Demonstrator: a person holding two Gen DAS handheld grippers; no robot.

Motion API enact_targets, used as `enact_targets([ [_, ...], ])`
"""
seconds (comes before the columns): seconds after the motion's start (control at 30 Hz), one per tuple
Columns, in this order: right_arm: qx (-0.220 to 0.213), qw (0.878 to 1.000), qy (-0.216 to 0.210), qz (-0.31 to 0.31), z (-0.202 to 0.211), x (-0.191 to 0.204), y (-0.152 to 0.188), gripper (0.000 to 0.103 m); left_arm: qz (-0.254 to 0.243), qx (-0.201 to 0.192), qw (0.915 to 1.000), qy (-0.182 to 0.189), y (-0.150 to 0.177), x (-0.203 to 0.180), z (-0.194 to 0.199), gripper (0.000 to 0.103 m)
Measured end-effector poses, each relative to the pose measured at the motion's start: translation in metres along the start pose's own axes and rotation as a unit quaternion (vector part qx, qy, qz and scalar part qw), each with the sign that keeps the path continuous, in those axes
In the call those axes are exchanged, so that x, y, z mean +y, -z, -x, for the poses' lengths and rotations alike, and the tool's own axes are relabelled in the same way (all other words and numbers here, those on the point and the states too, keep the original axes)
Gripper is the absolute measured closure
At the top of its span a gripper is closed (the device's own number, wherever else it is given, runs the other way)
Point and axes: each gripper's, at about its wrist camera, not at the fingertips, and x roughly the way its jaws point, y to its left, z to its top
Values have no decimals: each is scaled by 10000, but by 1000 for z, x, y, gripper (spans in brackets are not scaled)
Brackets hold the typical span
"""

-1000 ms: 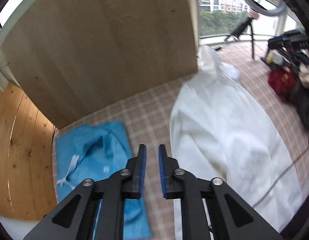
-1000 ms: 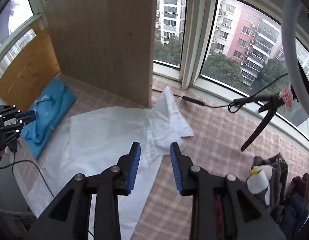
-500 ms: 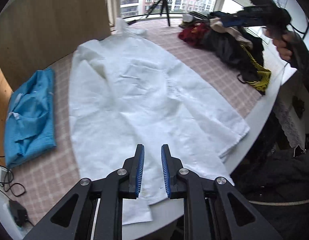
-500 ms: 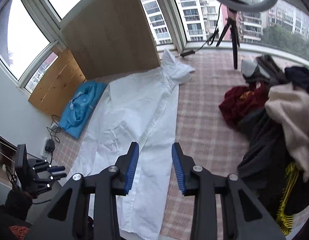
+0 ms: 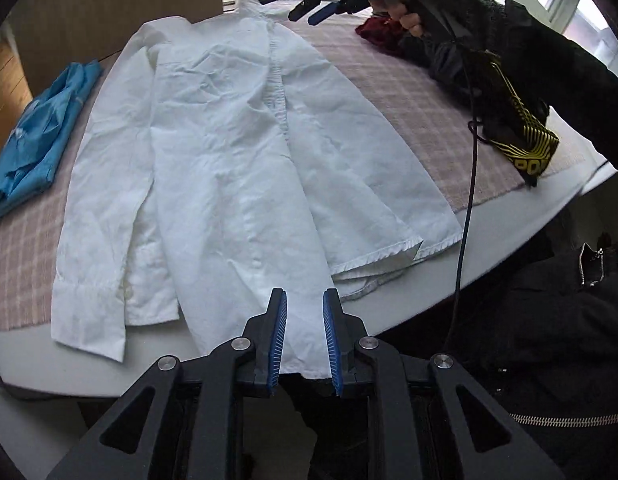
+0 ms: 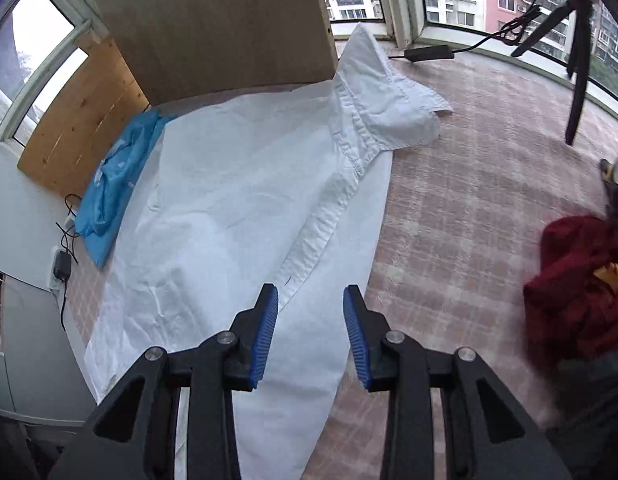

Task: Fold clothes

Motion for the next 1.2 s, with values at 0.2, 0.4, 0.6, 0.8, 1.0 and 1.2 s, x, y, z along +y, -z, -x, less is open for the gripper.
enact_targets([
  [0.2,188,9993,113,-310,-38,-31,-43,69,444,199,9983,-326,3,-20,-18,75],
  [0.4,623,9974,-169,-320,-59,-27,-56,70,525,306,9973,-413,-6,-22,-27,75],
  [0.6,726,9973,-74,-122,-63,-16,-54,72,547,434,9964,-471,-7,-24,-30,73],
  [0.8,776,9966,-221,-158,-64,-17,-52,72,644,408,9960,-472,-11,-18,-30,73],
  [1.0,758,9958,-435,-263,-65,-23,-47,72,597,420,9959,-538,-11,-19,-30,71],
  [1.2,607,9979,-215,-3,-67,-11,-49,72,602,531,9952,-557,-8,-25,-40,66],
])
